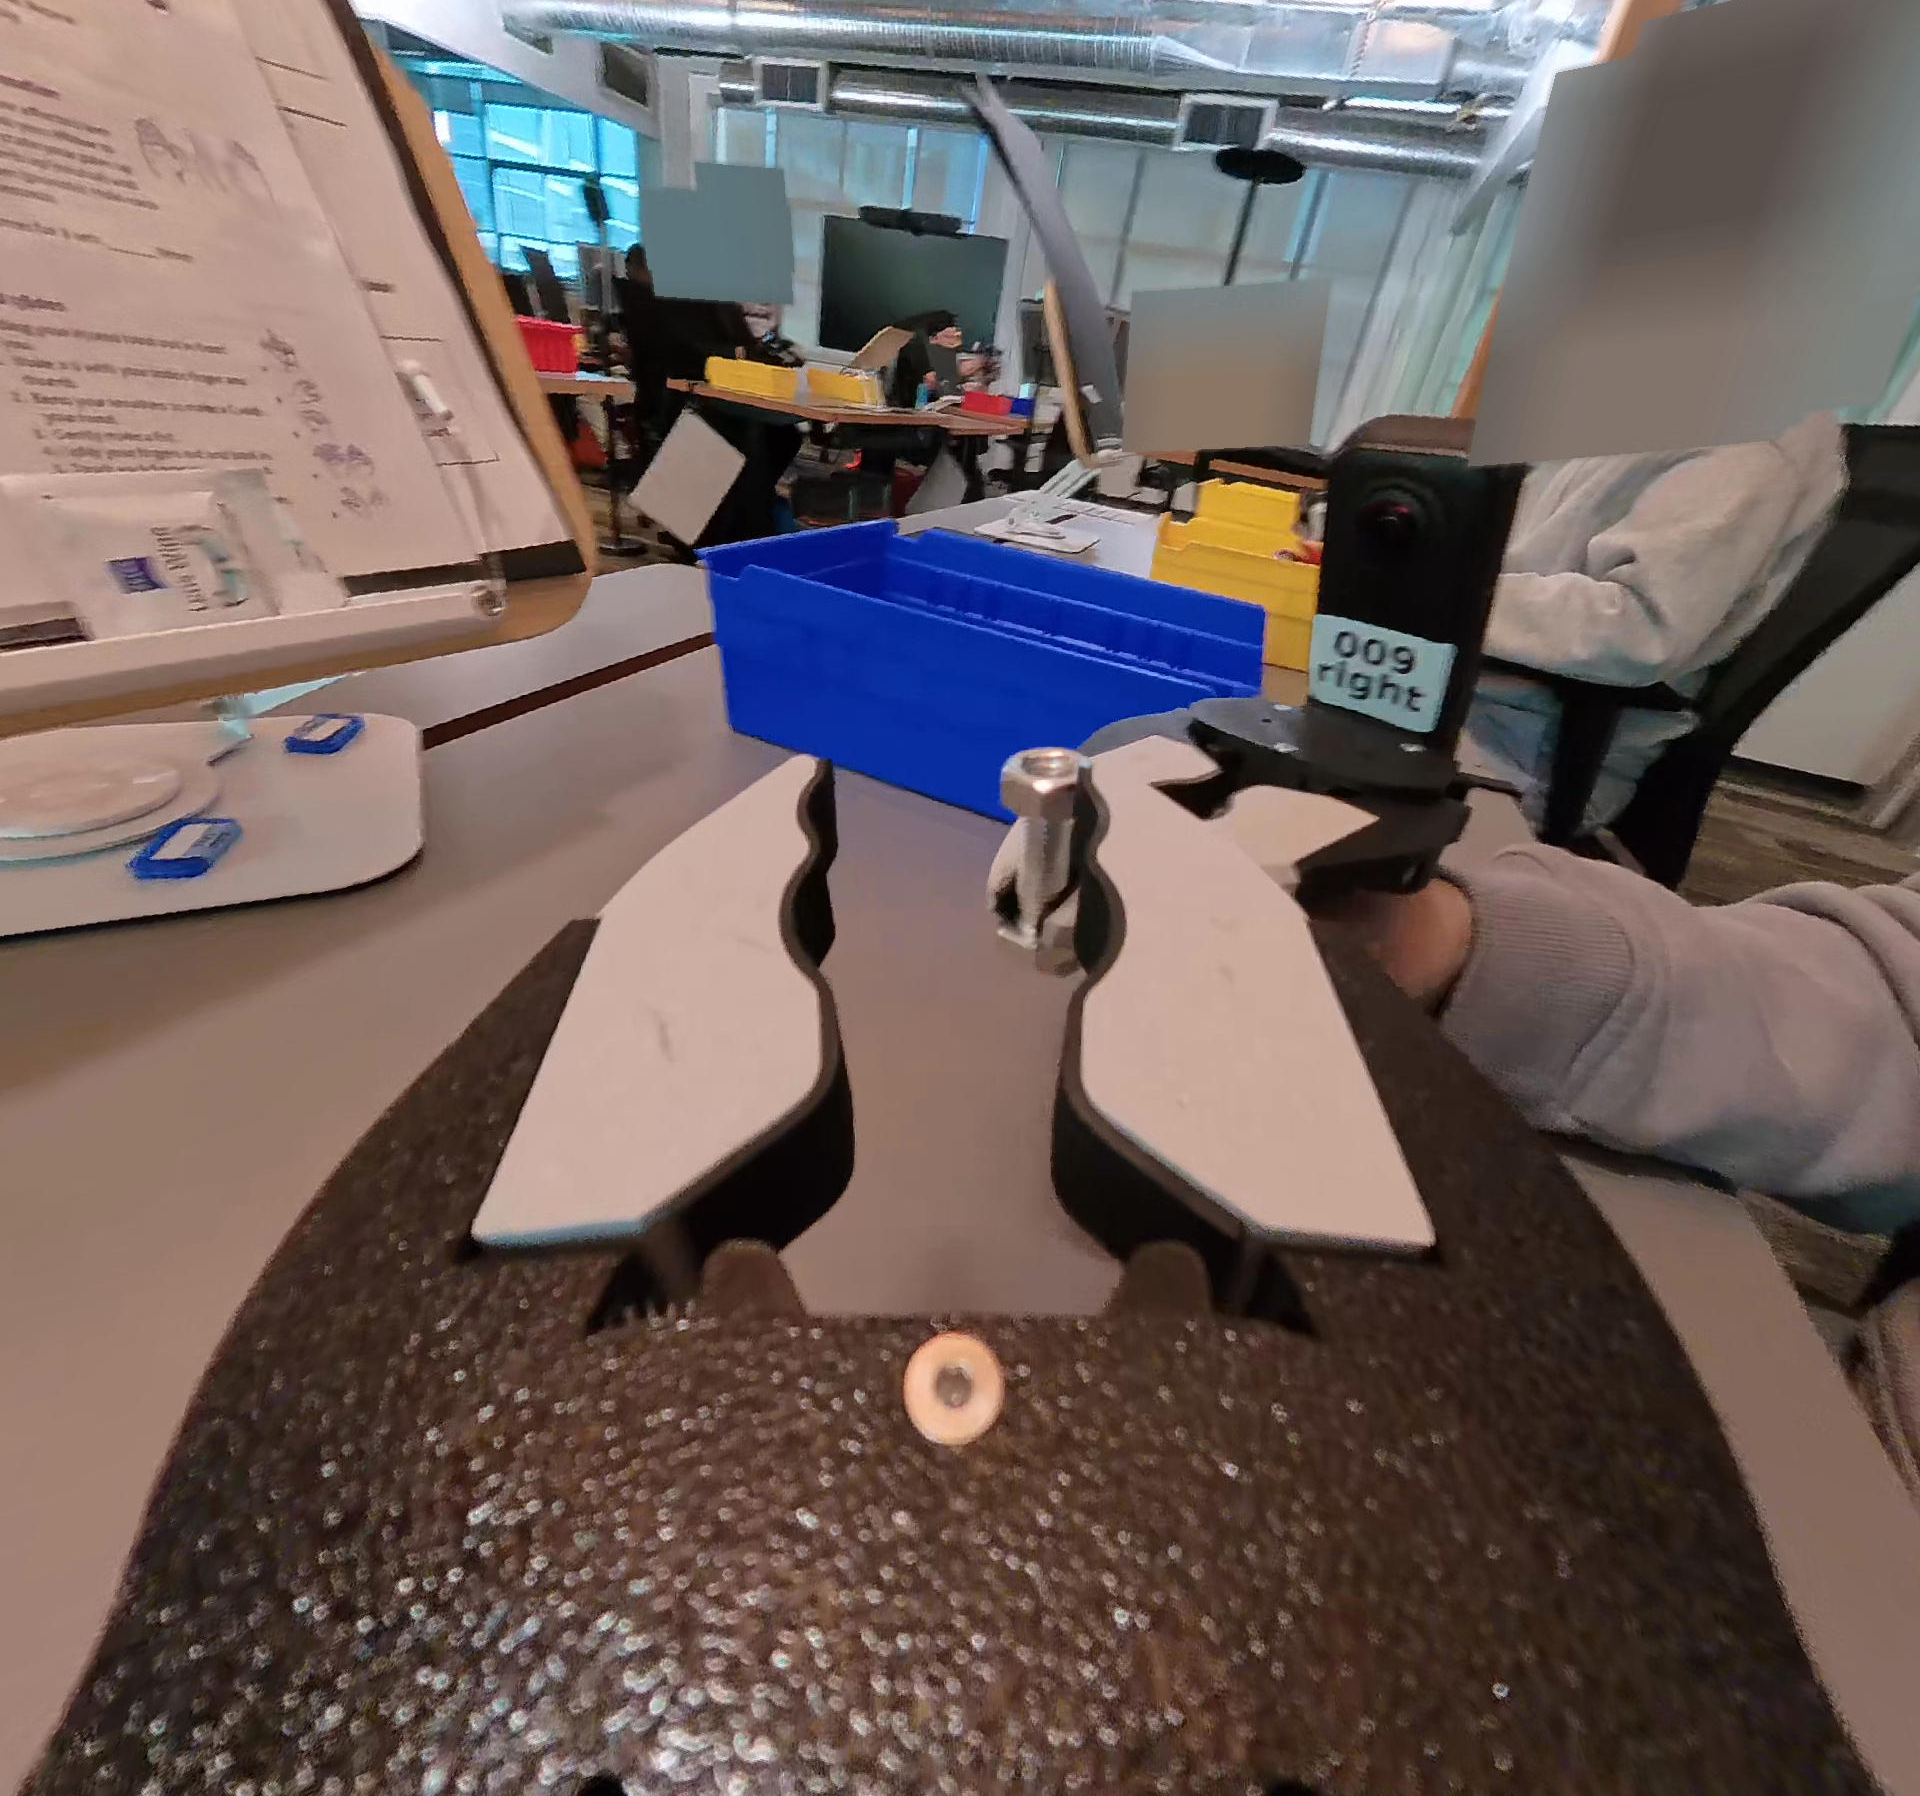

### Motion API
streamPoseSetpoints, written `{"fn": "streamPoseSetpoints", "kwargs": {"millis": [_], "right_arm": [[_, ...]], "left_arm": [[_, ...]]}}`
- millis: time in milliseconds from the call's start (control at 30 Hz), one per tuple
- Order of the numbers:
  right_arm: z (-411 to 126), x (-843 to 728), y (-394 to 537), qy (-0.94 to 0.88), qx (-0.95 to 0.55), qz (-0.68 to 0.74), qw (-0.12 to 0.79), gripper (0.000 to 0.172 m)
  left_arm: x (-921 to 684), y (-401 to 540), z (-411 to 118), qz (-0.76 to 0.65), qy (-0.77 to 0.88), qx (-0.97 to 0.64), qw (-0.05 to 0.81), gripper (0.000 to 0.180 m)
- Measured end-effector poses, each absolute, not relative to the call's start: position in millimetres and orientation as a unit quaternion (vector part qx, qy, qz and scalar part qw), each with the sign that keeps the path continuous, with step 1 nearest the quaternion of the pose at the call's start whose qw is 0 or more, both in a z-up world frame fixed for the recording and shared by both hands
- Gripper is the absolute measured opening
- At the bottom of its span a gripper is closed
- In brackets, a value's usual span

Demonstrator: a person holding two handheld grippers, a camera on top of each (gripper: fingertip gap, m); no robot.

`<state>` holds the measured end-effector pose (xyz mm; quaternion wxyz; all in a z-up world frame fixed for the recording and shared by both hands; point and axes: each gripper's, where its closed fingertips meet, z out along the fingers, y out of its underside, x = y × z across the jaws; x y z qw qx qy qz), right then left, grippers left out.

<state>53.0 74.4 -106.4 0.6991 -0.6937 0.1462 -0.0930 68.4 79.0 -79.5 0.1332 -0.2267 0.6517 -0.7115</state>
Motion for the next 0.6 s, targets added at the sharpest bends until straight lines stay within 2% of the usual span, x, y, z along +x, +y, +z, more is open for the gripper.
{"fn": "streamPoseSetpoints", "kwargs": {"millis": [100,300,600], "right_arm": [[-102.5,54.6,71.8,0.152,-0.684,-0.091,0.707,0.009],[-105.1,52.7,75.2,0.150,-0.690,-0.091,0.702,0.009],[-103.9,56.8,71.3,0.162,-0.683,-0.090,0.706,0.009]], "left_arm": [[74.4,89.1,-83.6,-0.697,0.658,-0.241,0.153,0.040],[61.0,65.9,-72.9,-0.732,0.637,-0.215,0.109,0.045],[72.6,76.3,-83.7,-0.707,0.650,-0.240,0.141,0.045]]}}
